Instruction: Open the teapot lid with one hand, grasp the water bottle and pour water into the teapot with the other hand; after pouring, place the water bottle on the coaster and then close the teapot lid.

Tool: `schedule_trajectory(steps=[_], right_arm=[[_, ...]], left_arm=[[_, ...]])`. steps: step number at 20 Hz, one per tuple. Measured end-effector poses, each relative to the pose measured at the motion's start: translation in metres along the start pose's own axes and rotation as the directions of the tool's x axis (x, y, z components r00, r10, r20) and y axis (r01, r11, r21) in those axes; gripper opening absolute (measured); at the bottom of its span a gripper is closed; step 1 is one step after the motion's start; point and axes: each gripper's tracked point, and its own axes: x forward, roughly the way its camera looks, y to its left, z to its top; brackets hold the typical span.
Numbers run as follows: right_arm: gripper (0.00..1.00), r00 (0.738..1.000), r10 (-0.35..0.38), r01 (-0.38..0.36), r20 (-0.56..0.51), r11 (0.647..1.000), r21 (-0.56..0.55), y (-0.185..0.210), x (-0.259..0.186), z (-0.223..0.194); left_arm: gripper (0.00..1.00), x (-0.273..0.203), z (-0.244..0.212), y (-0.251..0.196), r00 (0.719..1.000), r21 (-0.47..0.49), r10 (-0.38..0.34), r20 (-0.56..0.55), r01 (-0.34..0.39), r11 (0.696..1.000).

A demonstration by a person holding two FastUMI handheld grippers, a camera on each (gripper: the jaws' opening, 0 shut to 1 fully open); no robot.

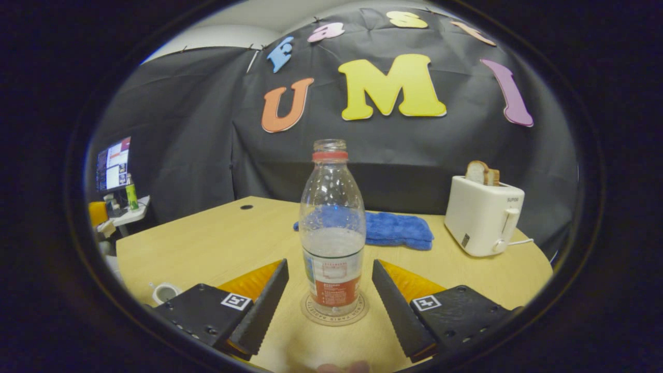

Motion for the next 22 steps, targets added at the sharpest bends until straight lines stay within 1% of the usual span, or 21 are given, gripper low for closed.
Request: schedule_trajectory(steps=[3,4,7,10,14,22], right_arm=[[0.96,0.999,-0.004,0.004,0.039,1.0,0.003,-0.006,-0.043,0.005],[0.97,0.998,-0.009,0.009,0.057,1.0,-0.003,-0.009,-0.058,0.006],[0.96,0.992,-0.048,0.051,0.119,0.998,-0.022,-0.023,-0.096,0.013],[0.97,0.983,-0.107,0.115,0.151,0.992,-0.046,-0.043,-0.12,0.011],[0.96,0.973,-0.165,0.175,0.163,0.984,-0.043,-0.065,-0.143,0.003],[0.96,0.968,-0.209,0.215,0.137,0.976,-0.034,-0.082,-0.162,-0.021]], left_arm=[[0.04,0.006,-0.002,-0.02,0.999,-0.01,-0.039,0.013,0.039,0.999],[0.04,0.01,-0.008,-0.027,0.999,-0.014,-0.049,0.002,0.049,0.999],[0.04,0.018,-0.018,-0.045,0.997,-0.014,-0.07,-0.013,0.07,0.997],[0.04,0.03,-0.029,-0.062,0.995,-0.008,-0.096,-0.006,0.096,0.995],[0.03,0.045,-0.047,-0.072,0.994,-0.023,-0.104,-0.035,0.104,0.994],[0.04,0.055,-0.072,-0.076,0.991,-0.05,-0.102,-0.084,0.098,0.994]])
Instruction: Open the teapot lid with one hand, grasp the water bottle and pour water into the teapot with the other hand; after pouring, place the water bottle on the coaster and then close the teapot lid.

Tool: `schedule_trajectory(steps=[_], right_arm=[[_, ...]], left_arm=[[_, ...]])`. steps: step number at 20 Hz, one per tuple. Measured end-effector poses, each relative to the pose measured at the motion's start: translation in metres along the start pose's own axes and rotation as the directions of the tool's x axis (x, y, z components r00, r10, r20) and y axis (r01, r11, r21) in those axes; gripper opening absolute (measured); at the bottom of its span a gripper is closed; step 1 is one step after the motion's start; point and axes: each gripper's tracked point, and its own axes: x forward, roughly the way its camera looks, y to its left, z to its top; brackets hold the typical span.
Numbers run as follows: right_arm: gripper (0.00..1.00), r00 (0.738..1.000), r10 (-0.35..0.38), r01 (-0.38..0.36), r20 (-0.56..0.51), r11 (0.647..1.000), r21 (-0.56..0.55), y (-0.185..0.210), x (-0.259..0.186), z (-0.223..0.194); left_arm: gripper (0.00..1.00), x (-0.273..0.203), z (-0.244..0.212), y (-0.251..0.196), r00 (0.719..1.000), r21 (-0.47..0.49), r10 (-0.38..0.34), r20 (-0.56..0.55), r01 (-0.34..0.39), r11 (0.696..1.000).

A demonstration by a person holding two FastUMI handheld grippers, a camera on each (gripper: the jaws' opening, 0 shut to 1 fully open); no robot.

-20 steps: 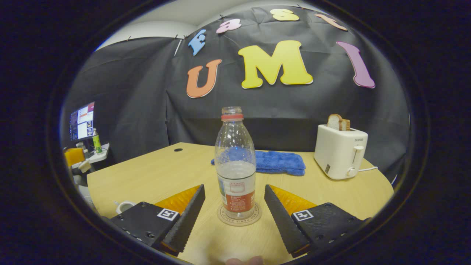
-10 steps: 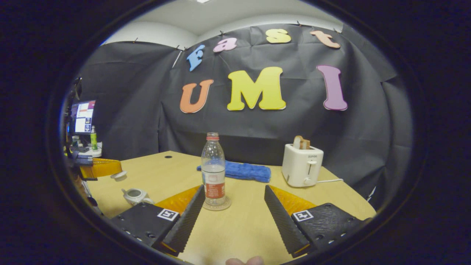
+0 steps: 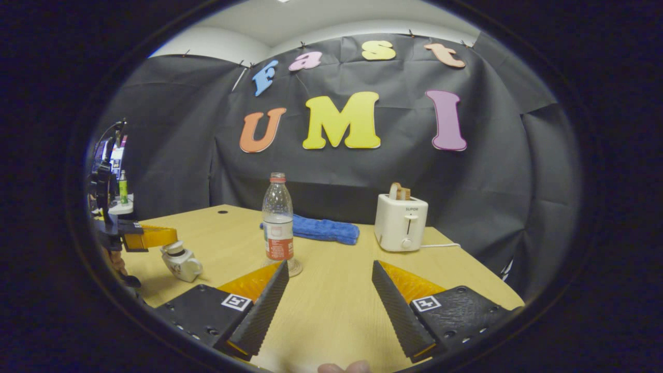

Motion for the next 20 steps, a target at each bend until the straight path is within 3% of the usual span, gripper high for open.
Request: schedule_trajectory(steps=[10,14,16,18,19,20], right_arm=[[0.96,1.0,-0.004,0.004,0.016,1.0,-0.003,0.0,-0.007,0.002],[0.96,0.999,-0.007,0.008,0.04,1.0,-0.008,0.002,-0.012,0.011],[0.97,0.998,-0.016,0.016,0.056,1.0,0.002,0.003,-0.014,0.015],[0.96,0.997,-0.031,0.029,0.07,0.999,0.023,0.001,-0.016,0.021],[0.96,0.996,-0.048,0.046,0.074,0.998,0.033,-0.002,-0.016,0.025],[0.97,0.995,-0.071,0.067,0.075,0.997,0.042,-0.006,-0.016,0.029]], left_arm=[[0.04,0.003,-0.01,-0.003,1.0,-0.01,0.009,-0.026,-0.01,1.0],[0.13,0.002,-0.009,-0.002,0.999,-0.018,0.033,-0.024,-0.033,0.999],[0.41,-0.003,0.0,-0.001,0.998,-0.008,0.062,-0.01,-0.062,0.998],[0.87,-0.008,0.023,0.001,0.993,0.004,0.113,0.038,-0.114,0.994],[0.99,-0.017,0.038,0.0,0.988,0.013,0.133,0.076,-0.134,0.991],[1.0,-0.023,0.051,-0.003,0.983,0.02,0.148,0.106,-0.151,0.988]])
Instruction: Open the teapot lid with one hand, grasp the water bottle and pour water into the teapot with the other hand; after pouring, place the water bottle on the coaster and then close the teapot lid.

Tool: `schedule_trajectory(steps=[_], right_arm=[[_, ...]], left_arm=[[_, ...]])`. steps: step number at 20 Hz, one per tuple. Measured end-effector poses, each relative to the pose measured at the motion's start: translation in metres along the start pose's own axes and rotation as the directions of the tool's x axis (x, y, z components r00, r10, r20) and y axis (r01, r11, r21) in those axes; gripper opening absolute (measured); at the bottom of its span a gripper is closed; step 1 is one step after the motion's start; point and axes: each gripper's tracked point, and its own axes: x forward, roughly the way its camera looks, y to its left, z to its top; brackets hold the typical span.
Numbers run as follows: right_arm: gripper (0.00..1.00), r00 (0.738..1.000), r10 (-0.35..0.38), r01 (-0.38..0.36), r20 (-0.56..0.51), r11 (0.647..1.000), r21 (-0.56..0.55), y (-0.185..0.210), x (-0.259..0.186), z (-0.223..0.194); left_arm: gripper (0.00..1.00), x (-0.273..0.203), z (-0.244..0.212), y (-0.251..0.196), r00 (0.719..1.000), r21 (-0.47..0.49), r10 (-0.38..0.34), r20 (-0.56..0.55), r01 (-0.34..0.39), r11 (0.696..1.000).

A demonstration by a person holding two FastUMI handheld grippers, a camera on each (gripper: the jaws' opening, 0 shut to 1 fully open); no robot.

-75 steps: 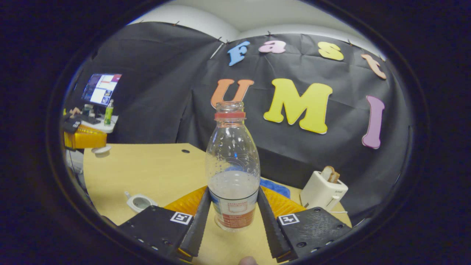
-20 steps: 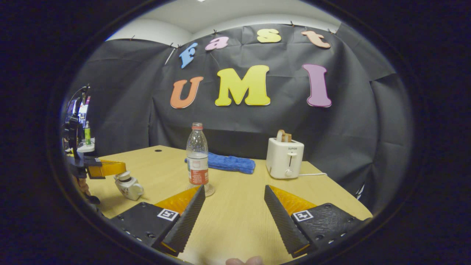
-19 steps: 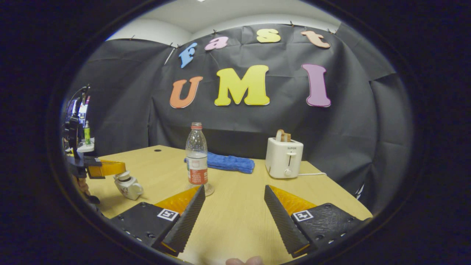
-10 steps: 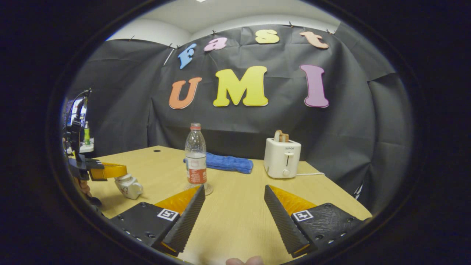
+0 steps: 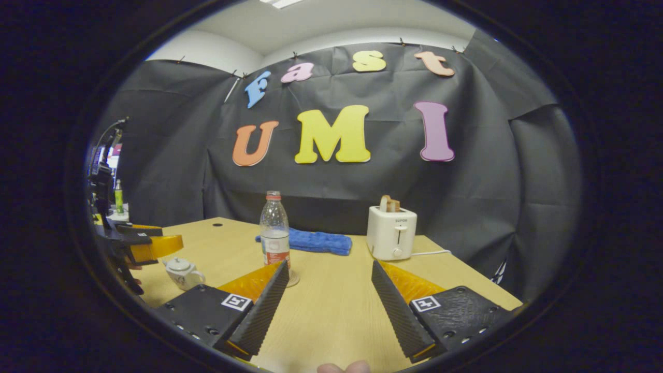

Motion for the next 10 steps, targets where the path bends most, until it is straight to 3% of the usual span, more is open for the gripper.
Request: schedule_trajectory(steps=[4,10], right_arm=[[0.96,0.998,-0.048,0.047,0.042,0.999,0.025,-0.005,-0.007,0.026],[0.95,0.996,-0.066,0.064,0.066,0.998,0.02,0.003,-0.033,0.045]], left_arm=[[1.0,-0.02,0.049,-0.01,0.995,0.006,0.042,0.092,-0.042,0.999],[0.99,-0.045,0.064,-0.033,0.991,0.058,0.021,0.136,-0.029,0.998]])
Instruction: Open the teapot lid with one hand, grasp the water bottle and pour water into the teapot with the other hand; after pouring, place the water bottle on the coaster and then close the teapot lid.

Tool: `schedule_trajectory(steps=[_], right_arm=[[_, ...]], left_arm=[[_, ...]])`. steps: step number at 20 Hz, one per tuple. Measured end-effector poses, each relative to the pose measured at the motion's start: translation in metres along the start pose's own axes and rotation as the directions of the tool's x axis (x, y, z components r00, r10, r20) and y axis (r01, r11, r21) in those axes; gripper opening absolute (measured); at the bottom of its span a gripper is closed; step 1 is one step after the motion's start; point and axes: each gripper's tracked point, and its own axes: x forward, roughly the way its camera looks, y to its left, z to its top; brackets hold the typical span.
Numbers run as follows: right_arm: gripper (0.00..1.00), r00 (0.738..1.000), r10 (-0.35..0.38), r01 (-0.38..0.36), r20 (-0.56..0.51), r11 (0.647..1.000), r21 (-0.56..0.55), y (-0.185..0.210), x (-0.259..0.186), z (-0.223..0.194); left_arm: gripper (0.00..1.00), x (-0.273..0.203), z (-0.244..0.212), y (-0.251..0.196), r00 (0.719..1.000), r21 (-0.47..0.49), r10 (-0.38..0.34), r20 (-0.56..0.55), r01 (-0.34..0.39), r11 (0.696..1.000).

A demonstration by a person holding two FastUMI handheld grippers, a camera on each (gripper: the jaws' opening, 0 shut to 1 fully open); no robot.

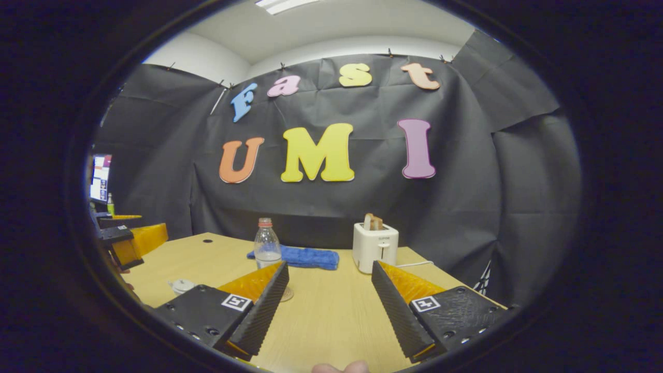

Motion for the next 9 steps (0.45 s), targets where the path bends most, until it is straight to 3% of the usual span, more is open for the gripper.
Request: schedule_trajectory(steps=[9], right_arm=[[0.97,1.0,-0.009,0.009,-0.011,0.999,-0.034,0.007,-0.003,-0.008]], left_arm=[[0.99,-0.005,0.004,-0.016,0.999,0.026,-0.048,0.012,0.047,0.999]])
